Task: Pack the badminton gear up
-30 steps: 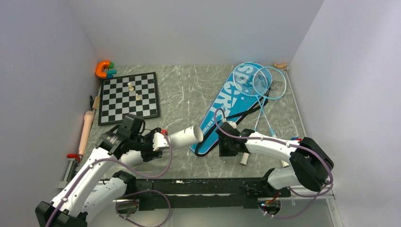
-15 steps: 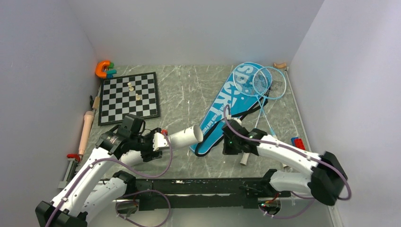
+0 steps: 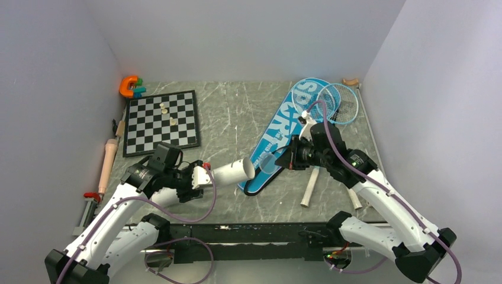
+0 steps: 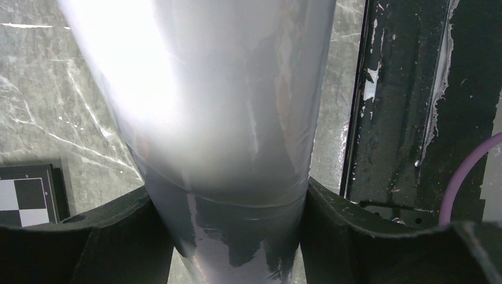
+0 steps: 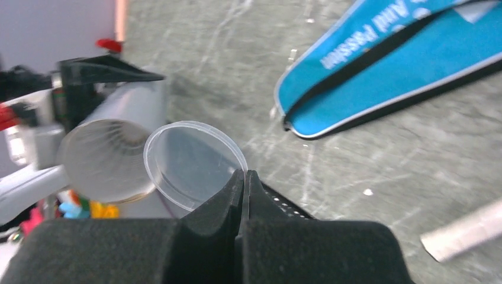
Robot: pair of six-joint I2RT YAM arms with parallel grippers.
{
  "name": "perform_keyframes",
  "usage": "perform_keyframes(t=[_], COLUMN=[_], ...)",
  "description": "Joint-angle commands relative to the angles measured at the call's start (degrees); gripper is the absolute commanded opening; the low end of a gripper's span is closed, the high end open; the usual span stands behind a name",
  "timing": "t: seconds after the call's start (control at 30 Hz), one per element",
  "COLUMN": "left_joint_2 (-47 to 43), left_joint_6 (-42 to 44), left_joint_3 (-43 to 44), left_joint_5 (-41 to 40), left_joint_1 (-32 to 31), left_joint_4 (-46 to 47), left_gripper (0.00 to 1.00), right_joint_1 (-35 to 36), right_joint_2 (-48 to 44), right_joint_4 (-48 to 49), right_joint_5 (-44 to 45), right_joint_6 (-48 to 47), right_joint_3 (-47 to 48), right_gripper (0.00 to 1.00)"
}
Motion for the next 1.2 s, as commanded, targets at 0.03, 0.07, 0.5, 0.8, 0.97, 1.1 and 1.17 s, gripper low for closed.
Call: perform_keyframes(t=[0.03,0.07,0.5,0.8,0.97,1.1,1.17], left_joint_2=[0.1,0.1,0.5,0.6,0.7,0.9,0.9], left_joint_6=[1.5,1.5,0.9,0.7,0.6,0.4,0.4], left_joint_3=[0.6,0.6,1.1,1.0,1.1,1.4,1.6], left_joint_5=[2.1,2.2,2.2,2.2,2.3,2.2,2.2], left_joint_1=[-0.4,-0.4,-0.5,-0.5,-0.5,-0.5,-0.5], left_joint_4=[0.7,0.8,1.4,1.9,2.0,2.0,2.0], left_gripper=[0.09,0.08,0.09,0.08,0.09,0.09,0.09], right_joint_1=[-0.1,-0.1,0.9,3.2,3.2,3.4,3.7], right_joint_2=[2.2,2.6,6.4,6.0,4.9,4.8,4.9], right_joint_4=[4.4,5.2,13.1,11.7,11.1,12.0,13.2], right_joint_5=[-10.3,-11.0,-15.9,-14.6,-14.5,-14.7,-14.9], right_joint_6=[-0.3,-0.1,2.9,2.2,2.3,2.9,3.5], right_joint_3=[4.7,4.9,3.2,1.7,0.9,0.9,0.8], right_gripper=[0.00,0.00,0.00,0.00,0.00,0.00,0.00])
